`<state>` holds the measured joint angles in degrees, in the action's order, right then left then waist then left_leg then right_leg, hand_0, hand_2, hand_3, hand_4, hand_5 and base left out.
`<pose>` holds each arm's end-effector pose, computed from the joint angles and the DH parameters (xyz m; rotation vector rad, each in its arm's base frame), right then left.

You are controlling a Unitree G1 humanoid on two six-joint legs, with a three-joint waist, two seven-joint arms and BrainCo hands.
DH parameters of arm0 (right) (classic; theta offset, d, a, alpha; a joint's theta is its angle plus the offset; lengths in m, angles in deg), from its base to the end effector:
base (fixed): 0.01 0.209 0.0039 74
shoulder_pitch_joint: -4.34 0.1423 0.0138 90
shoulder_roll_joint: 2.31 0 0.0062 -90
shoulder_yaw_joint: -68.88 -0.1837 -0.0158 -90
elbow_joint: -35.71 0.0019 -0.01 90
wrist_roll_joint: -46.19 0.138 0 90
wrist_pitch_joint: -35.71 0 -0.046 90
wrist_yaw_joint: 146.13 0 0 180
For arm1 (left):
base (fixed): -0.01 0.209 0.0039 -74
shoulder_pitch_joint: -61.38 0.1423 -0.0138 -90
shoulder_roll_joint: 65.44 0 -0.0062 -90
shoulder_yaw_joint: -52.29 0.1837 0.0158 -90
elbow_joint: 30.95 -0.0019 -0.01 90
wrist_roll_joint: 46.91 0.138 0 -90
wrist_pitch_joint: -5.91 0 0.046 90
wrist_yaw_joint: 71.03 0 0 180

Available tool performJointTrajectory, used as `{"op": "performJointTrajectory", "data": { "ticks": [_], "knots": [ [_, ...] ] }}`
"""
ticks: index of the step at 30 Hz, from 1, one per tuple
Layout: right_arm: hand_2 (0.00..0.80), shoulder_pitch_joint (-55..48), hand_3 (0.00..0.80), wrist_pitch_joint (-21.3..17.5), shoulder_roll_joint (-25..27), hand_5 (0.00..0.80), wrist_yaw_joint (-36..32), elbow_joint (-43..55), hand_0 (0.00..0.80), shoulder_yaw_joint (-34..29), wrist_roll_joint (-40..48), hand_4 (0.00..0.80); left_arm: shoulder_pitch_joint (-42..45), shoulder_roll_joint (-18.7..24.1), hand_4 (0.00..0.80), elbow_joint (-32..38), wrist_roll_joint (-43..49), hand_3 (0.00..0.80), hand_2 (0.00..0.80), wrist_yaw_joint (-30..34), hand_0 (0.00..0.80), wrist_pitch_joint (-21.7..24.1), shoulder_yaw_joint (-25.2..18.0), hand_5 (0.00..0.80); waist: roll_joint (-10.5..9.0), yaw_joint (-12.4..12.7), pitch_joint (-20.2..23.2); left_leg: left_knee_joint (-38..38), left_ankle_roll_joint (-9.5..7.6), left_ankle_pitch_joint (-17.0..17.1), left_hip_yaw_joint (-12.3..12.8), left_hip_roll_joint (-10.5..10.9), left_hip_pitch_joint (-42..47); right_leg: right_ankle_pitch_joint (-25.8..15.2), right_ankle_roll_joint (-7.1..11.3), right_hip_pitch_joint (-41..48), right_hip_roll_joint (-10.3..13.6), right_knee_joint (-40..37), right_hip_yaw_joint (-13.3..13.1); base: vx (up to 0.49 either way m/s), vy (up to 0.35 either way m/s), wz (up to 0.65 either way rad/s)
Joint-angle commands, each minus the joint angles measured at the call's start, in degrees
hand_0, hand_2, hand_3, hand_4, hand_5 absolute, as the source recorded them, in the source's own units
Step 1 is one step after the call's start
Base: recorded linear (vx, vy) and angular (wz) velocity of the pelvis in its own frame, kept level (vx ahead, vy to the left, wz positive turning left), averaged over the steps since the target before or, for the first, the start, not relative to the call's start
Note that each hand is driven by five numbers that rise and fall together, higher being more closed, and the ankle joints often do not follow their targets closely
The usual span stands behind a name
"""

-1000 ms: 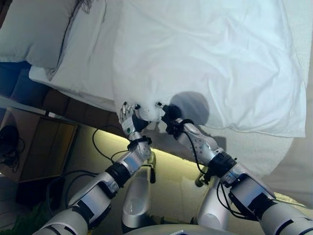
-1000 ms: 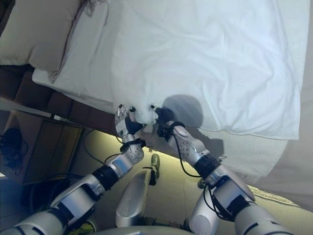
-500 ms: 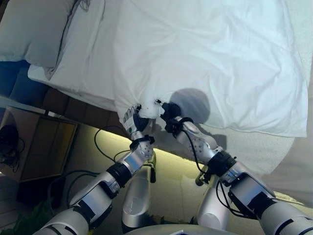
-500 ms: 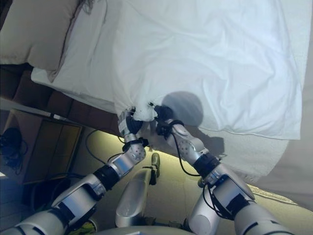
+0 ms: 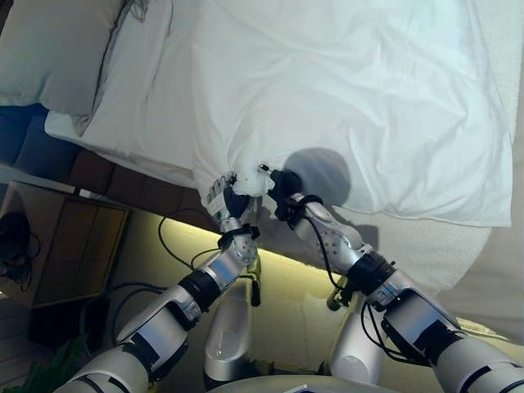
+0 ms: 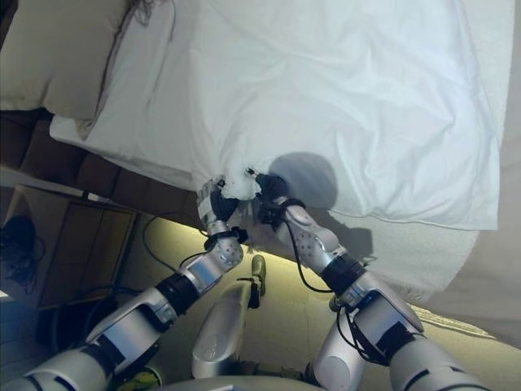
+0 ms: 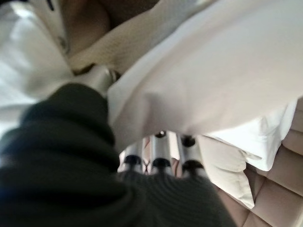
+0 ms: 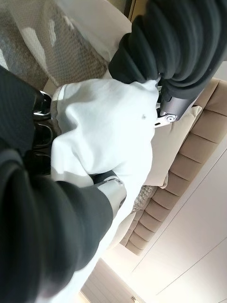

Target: Make the bed neatly

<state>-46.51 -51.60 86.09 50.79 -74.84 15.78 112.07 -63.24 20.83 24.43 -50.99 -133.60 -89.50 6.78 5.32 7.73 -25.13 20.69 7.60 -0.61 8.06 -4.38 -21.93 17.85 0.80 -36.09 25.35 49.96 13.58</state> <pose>0.2881 -0.0613 0.1061 0.4870 0.2505 0.3762 0.2721 0.0698 0.0344 0.6189 -0.1662 0.4085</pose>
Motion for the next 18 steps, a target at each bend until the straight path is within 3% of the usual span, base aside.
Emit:
{"op": "performJointTrajectory", "data": {
  "ticks": [1, 3, 4, 5, 6, 18],
  "knots": [
    [0.800, 2.5, 0.800, 1.9, -7.6, 0.800, -2.7, 7.3, 0.800, 3.6, -0.8, 0.800, -8.5, 1.0, 0.800, -0.2, 1.6, 0.800, 0.800, -1.9, 0.800, 1.5, -2.7, 0.800, -0.96, -0.4, -0.4, 3.2, -5.89, 3.7, -0.8, -1.0, -4.9, -27.2, 8.77, 7.3, 4.4, -27.6, -0.3, 0.008, 0.017, -0.06],
    [0.800, 1.6, 0.800, 2.4, -7.4, 0.800, -1.9, 7.2, 0.800, 3.8, -1.2, 0.800, -7.9, 1.3, 0.800, 0.0, 2.4, 0.800, 0.800, -1.6, 0.800, 1.1, -2.7, 0.800, -1.01, -0.2, 0.0, 2.9, -5.91, 3.7, -1.0, -0.8, -4.3, -27.1, 8.80, 8.1, 4.5, -27.8, 0.2, 0.006, 0.007, -0.02],
    [0.389, 1.2, 0.389, 2.6, -7.4, 0.389, -1.2, 7.1, 0.389, 3.8, -1.0, 0.389, -7.7, 1.3, 0.800, -0.2, 2.9, 0.800, 0.800, -1.4, 0.800, 0.9, -2.8, 0.800, -1.10, -0.1, 0.2, 2.7, -5.86, 3.7, -1.0, -0.8, -4.1, -27.1, 8.83, 8.4, 4.6, -27.9, 0.4, 0.000, 0.000, 0.00],
    [0.041, 0.7, 0.041, 3.0, -7.5, 0.041, -0.7, 7.1, 0.041, 3.9, -0.8, 0.041, -7.3, 1.3, 0.800, -0.2, 3.4, 0.800, 0.800, -1.4, 0.800, 0.4, -2.7, 0.800, -1.19, 0.0, 0.5, 2.6, -5.83, 3.6, -1.0, -0.7, -3.8, -27.0, 8.81, 8.8, 4.6, -27.9, 0.5, 0.000, 0.000, 0.00],
    [0.000, 0.2, 0.000, 3.5, -7.5, 0.000, -0.3, 7.0, 0.000, 3.8, -0.6, 0.000, -7.0, 1.4, 0.800, -0.6, 4.2, 0.800, 0.800, -1.3, 0.800, 0.0, -2.9, 0.800, -1.33, 0.1, 0.9, 2.5, -5.80, 3.6, -1.1, -0.8, -3.5, -26.8, 8.84, 9.2, 4.6, -28.0, 0.7, 0.000, 0.000, 0.00],
    [0.000, -6.8, 0.000, 6.0, -7.6, 0.000, -5.2, 9.1, 0.000, 5.1, 2.6, 0.000, -2.0, 3.6, 0.800, -4.8, 5.8, 0.800, 0.800, 0.2, 0.800, -0.4, -5.8, 0.800, -1.67, 0.6, 5.2, 1.3, -5.21, 2.8, -0.7, -0.2, 2.0, -25.3, 8.85, 15.5, 5.8, -28.2, 2.9, 0.064, 0.044, 0.02]
  ]
}}
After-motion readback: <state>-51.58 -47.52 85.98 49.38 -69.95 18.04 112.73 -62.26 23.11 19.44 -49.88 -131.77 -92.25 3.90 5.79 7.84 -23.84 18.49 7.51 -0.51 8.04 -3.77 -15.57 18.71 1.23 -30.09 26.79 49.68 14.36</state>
